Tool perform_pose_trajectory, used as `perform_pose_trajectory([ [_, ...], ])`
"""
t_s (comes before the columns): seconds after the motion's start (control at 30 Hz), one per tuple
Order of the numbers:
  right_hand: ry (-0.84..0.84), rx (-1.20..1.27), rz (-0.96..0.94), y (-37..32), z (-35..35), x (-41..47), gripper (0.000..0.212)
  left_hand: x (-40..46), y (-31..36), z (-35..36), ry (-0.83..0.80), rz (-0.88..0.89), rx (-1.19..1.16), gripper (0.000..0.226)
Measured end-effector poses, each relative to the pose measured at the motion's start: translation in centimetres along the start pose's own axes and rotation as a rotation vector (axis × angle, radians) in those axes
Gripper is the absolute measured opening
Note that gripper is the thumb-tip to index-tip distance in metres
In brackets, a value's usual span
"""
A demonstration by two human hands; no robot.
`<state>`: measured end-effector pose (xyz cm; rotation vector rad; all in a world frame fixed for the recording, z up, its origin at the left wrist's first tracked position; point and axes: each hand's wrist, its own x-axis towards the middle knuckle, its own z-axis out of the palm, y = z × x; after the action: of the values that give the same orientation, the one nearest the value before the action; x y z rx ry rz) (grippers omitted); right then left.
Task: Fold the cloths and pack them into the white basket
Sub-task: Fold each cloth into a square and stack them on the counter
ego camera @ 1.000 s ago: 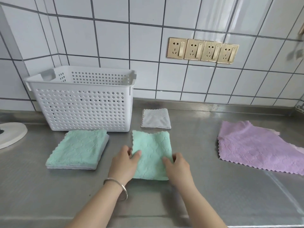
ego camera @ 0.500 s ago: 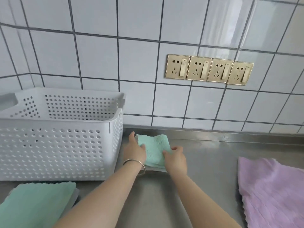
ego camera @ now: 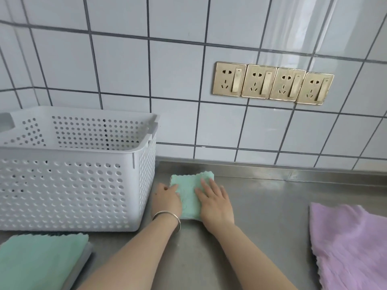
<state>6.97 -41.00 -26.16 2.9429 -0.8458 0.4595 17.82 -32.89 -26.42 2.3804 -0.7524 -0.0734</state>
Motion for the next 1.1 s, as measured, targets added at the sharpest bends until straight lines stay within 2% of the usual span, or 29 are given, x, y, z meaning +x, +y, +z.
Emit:
perform_pose_trajectory([
  [0.03, -0.147, 0.067, 0.028, 0.2, 0.3, 0.0, 0.059, -0.1, -0.1, 0.1, -0.008, 0.016, 0.075, 0.034],
  [0.07, -0.218, 0.136, 0.06, 0.5, 0.7, 0.0, 0.055, -0.2, -0.1, 0.0, -0.019, 0.029, 0.133, 0.034],
  [0.23, -0.351, 0.314, 0.087, 0.4, -1.4, 0.9, 0.054, -0.1, 0.0, -2.4, -0.106, -0.044, 0.359, 0.038],
  [0.27, -0.303, 0.345, 0.095, 0.9, -2.9, 0.7, 0.055, 0.0, 0.6, -3.0, -0.083, -0.035, 0.389, 0.041],
  [0.33, -0.106, 0.401, 0.134, 2.4, -6.3, -1.2, 0.053, 0.0, 2.5, -4.1, -0.04, 0.055, 0.383, 0.05],
  [0.43, 0.17, 0.403, 0.218, 6.9, -9.7, -8.4, 0.046, -2.7, 7.7, -3.2, -0.089, 0.311, 0.285, 0.063],
  [0.53, 0.281, 0.286, 0.295, 11.6, -10.4, -16.2, 0.054, -8.0, 12.5, -1.4, -0.203, 0.609, 0.211, 0.063],
  [0.6, 0.271, 0.186, 0.335, 14.5, -10.4, -20.8, 0.048, -12.0, 14.6, 0.2, -0.302, 0.84, 0.245, 0.061],
  [0.67, 0.221, 0.088, 0.329, 16.7, -10.5, -24.6, 0.038, -16.0, 16.4, 1.6, -0.392, 1.024, 0.26, 0.072],
  [0.73, 0.181, 0.01, 0.295, 18.3, -10.2, -27.1, 0.029, -19.0, 17.5, 3.4, -0.393, 1.162, 0.303, 0.067],
  [0.83, 0.141, -0.034, 0.265, 19.2, -10.0, -28.6, 0.02, -22.3, 18.8, 5.0, -0.404, 1.206, 0.443, 0.043],
  [0.9, 0.111, -0.15, 0.25, 19.4, -9.9, -28.6, 0.012, -23.4, 19.3, 5.8, -0.412, 1.161, 0.563, 0.033],
  [0.93, 0.115, -0.207, 0.246, 19.7, -9.8, -28.6, 0.015, -23.8, 19.9, 6.1, -0.39, 1.144, 0.599, 0.029],
  [1.0, 0.135, -0.257, 0.263, 20.2, -9.7, -28.4, 0.022, -23.8, 20.4, 6.6, -0.381, 1.154, 0.65, 0.029],
  [1.07, 0.095, -0.223, 0.328, 20.8, -9.6, -28.7, 0.015, -23.8, 20.5, 7.0, -0.399, 1.176, 0.613, 0.031],
  [1.1, 0.096, -0.2, 0.352, 21.0, -9.6, -29.0, 0.012, -23.6, 20.4, 7.4, -0.347, 1.207, 0.548, 0.029],
])
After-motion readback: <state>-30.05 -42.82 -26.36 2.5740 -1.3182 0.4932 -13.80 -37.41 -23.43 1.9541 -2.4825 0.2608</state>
